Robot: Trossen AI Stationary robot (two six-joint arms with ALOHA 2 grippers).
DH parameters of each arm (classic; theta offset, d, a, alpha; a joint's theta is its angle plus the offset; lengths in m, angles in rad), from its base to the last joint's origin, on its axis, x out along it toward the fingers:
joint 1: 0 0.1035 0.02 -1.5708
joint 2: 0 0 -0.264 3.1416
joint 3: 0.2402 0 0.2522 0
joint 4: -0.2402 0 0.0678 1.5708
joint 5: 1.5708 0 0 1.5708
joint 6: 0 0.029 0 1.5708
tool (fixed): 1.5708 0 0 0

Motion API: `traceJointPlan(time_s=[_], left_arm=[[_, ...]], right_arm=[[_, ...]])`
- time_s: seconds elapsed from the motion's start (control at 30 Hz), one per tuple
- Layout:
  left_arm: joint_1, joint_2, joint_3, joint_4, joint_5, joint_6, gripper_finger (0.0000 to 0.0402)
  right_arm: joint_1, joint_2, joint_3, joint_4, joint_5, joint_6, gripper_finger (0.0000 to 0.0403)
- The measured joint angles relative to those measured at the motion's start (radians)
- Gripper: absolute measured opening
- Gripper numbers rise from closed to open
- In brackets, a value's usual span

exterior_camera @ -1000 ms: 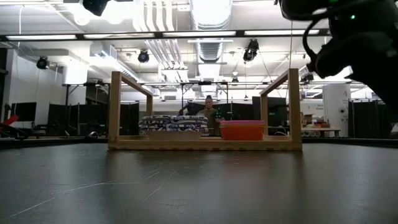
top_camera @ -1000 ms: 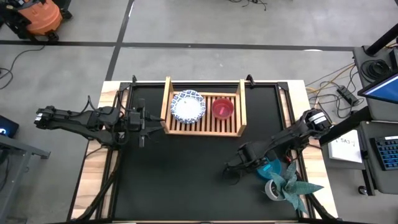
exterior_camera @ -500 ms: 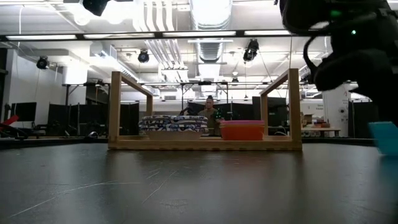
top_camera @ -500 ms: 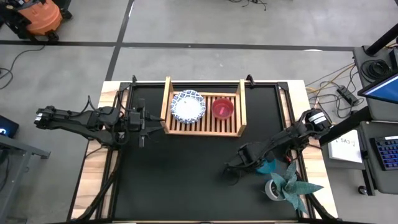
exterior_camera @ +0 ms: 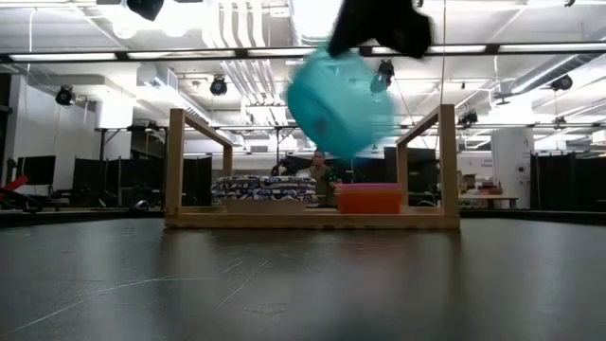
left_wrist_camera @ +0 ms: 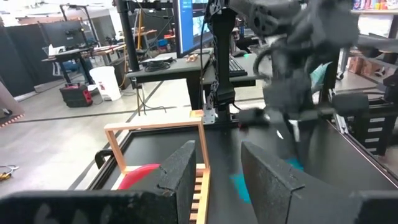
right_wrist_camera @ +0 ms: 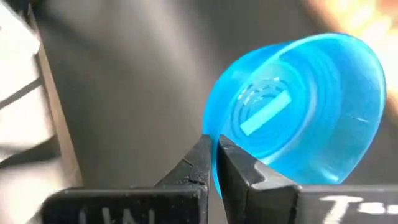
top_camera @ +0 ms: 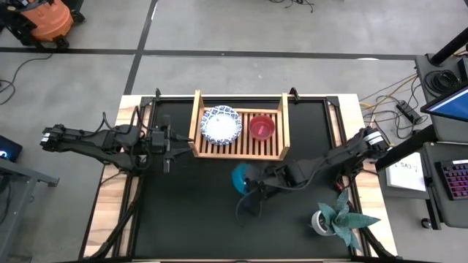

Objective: Place and stack bowls onto a shelf
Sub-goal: Stack the small blue bowl on top of the small pink bowl on the shelf

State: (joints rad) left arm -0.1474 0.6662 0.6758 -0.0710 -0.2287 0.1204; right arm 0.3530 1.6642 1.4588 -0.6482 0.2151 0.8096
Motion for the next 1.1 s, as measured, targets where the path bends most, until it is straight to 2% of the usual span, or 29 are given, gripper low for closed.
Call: traceJointPlan(time_s=[0.17,0.33,0.5,0.67,0.77,1.0,1.1], left_arm=[[0.000,0.000,0.000,0.002,0.000,0.003,0.0111],[0.000,0.000,0.000,0.003,0.000,0.007,0.0111],[0.000,0.000,0.000,0.003,0.000,0.017,0.0111],[0.000,0.000,0.000,0.003,0.000,0.017,0.0111],[0.000,0.000,0.000,-0.001,0.000,0.012,0.0111],[0.000,0.001,0.000,-0.005,0.000,0.010,0.0111],[0.000,0.001,0.000,-0.005,0.000,0.010,0.0111]], right_arm=[[-0.047,0.000,0.097,-0.054,0.315,-0.282,0.0009],[-0.174,0.000,0.099,-0.143,0.414,-0.435,0.0009],[-0.329,0.007,0.073,-0.208,0.403,-0.542,0.0009],[-0.443,0.032,0.070,-0.274,0.271,-0.583,0.0009],[-0.483,0.046,0.070,-0.303,0.205,-0.583,0.0009],[-0.507,0.068,0.068,-0.315,0.194,-0.578,0.0011],[-0.513,0.074,0.068,-0.315,0.157,-0.579,0.0023]])
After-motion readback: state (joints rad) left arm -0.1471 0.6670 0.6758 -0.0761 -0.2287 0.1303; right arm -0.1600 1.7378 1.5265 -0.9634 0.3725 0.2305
